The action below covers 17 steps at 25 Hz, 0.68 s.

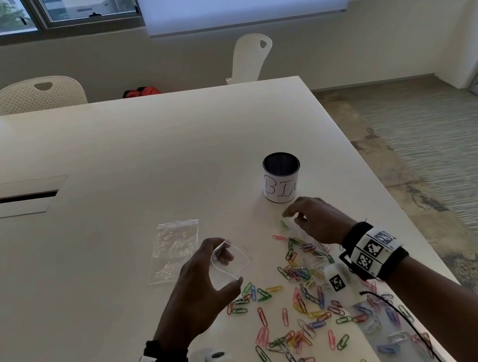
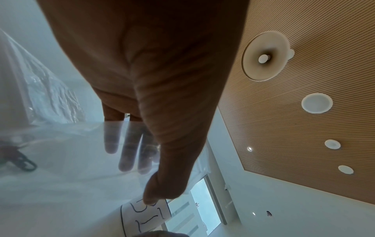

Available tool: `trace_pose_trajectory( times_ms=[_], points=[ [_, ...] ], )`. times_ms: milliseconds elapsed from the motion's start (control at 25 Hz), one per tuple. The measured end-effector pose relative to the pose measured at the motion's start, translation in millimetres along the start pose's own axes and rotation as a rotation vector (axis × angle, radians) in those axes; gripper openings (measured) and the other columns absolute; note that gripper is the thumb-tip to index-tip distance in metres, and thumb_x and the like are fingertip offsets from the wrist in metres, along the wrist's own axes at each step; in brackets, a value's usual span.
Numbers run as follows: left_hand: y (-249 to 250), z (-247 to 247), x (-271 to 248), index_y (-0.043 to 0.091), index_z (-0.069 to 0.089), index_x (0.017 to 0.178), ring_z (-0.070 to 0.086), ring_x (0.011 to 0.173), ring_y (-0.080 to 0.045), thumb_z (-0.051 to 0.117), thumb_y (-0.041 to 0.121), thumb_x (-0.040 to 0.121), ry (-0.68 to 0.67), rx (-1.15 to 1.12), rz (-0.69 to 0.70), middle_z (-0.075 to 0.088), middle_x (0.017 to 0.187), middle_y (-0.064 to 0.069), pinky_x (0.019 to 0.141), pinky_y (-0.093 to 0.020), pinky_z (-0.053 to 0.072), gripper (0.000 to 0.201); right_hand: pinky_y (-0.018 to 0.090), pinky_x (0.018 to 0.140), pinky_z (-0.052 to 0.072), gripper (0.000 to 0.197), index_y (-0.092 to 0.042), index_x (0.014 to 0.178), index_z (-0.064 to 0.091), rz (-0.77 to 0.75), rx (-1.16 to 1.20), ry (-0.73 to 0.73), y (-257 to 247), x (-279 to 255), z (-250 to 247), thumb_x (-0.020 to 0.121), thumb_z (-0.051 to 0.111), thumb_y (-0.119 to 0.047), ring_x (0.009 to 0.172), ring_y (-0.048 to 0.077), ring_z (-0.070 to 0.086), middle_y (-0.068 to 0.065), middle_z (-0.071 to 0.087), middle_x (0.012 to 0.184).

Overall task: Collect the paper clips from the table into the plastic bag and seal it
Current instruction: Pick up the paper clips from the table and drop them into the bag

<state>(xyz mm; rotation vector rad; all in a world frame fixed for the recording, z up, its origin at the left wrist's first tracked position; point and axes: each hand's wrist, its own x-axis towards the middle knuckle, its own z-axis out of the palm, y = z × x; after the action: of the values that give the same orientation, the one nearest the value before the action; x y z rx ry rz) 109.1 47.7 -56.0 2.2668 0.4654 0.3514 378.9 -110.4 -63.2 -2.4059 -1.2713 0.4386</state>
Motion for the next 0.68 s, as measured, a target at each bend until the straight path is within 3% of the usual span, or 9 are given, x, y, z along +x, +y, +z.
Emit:
trace_pose_trajectory(
  times_ms=[120,240,360,520,600,680],
  points=[
    [0,-1,0,0.035,0.051,0.125,0.06,0.109,0.005,0.086,0.028,0.081,-0.009,0.003,-0.002,0.066,0.107,0.021,0.087,-0.007,0.044,0.056,0.032,0.112,0.043,0.043,-0.02,0.138,0.063,-0.08,-0.095,-0.142,-5,0,5,0.103,0.044,-0.001,0.132,0.019,0.05,0.0,0.056,0.142],
    [0,-4,-3,0.034,0.051,0.124,0.061,0.107,0.004,0.086,0.027,0.081,-0.001,0.003,-0.005,0.065,0.106,0.021,0.089,-0.009,0.044,0.056,0.029,0.104,0.049,0.037,-0.024,0.132,0.067,-0.149,-0.119,-0.24,-10,-14,5,0.105,0.047,-0.008,0.123,0.017,0.053,-0.003,0.056,0.135],
    [0,-5,-4,0.033,0.052,0.125,0.062,0.107,0.003,0.086,0.027,0.081,0.0,0.0,-0.006,0.065,0.106,0.02,0.09,-0.009,0.043,0.056,0.032,0.099,0.055,0.028,-0.025,0.129,0.068,-0.178,-0.087,-0.314,-17,-34,0,0.102,0.059,-0.028,0.111,0.01,0.059,-0.005,0.059,0.131],
    [3,-3,-4,0.032,0.053,0.123,0.063,0.106,-0.002,0.086,0.025,0.08,0.001,-0.007,-0.008,0.066,0.105,0.019,0.091,-0.012,0.044,0.054,0.034,0.101,0.052,0.075,-0.034,0.148,0.047,-0.129,-0.231,-0.305,-23,-50,1,0.083,0.074,-0.058,0.125,0.013,0.052,-0.009,0.051,0.141],
    [4,-2,-4,0.033,0.053,0.122,0.063,0.107,-0.003,0.085,0.024,0.08,0.003,-0.018,-0.008,0.066,0.104,0.019,0.092,-0.013,0.044,0.054,0.035,0.099,0.053,0.072,-0.037,0.146,0.05,-0.125,-0.264,-0.27,-27,-54,11,0.082,0.076,-0.057,0.123,0.014,0.051,-0.008,0.051,0.14],
    [4,-1,-4,0.033,0.053,0.122,0.063,0.107,-0.004,0.085,0.024,0.079,0.0,-0.022,-0.011,0.066,0.104,0.019,0.091,-0.013,0.044,0.054,0.033,0.097,0.055,0.054,-0.034,0.137,0.06,-0.142,-0.241,-0.203,-30,-59,23,0.087,0.076,-0.047,0.117,0.014,0.056,-0.006,0.055,0.135]
  ],
)
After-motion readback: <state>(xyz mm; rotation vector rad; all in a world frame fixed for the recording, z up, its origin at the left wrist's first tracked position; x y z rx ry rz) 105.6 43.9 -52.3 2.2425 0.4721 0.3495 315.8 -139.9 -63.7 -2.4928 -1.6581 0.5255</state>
